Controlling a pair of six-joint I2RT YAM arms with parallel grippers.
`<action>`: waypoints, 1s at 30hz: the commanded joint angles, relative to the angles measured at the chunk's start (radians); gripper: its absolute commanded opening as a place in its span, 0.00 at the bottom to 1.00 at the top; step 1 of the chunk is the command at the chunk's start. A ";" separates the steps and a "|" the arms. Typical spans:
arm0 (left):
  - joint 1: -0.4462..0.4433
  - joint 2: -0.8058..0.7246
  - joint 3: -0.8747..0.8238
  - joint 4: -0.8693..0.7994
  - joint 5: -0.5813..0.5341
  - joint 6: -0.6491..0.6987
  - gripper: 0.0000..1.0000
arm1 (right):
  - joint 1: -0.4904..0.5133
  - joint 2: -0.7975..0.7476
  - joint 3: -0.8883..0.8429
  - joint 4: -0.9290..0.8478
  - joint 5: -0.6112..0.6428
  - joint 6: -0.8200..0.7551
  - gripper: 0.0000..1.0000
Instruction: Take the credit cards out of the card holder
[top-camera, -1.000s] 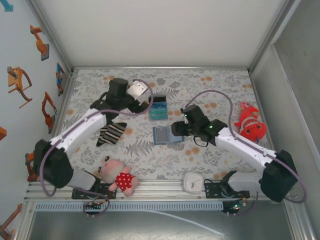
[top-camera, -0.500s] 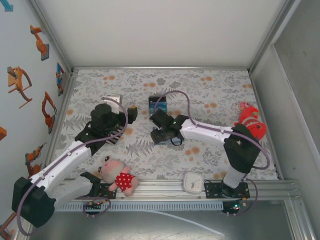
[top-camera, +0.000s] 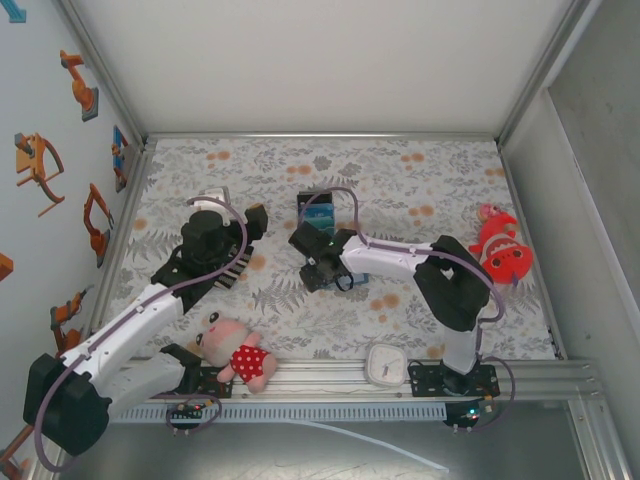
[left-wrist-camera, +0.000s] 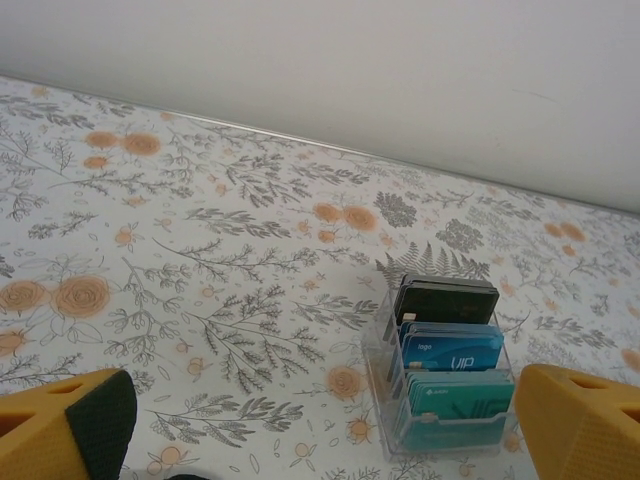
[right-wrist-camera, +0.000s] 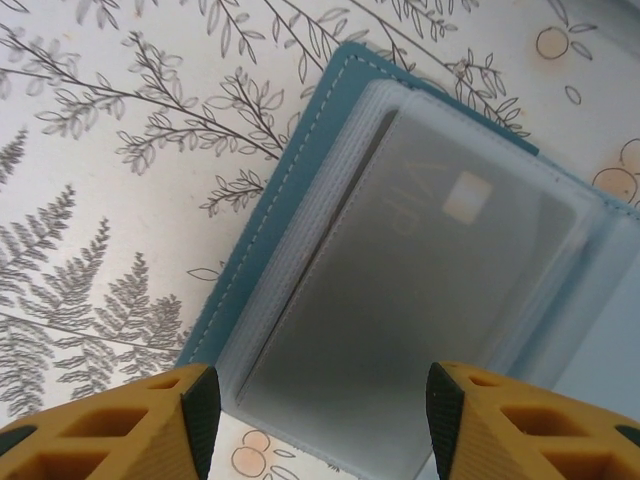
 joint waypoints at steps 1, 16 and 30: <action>0.000 0.015 0.024 0.016 -0.022 -0.044 0.97 | -0.004 0.012 0.031 -0.027 0.040 -0.012 0.57; -0.001 0.025 0.042 0.000 -0.019 -0.074 0.97 | -0.044 0.010 -0.022 0.015 0.007 0.005 0.43; -0.001 0.032 0.078 -0.066 -0.053 -0.119 0.97 | -0.062 -0.099 -0.093 0.059 0.075 0.030 0.20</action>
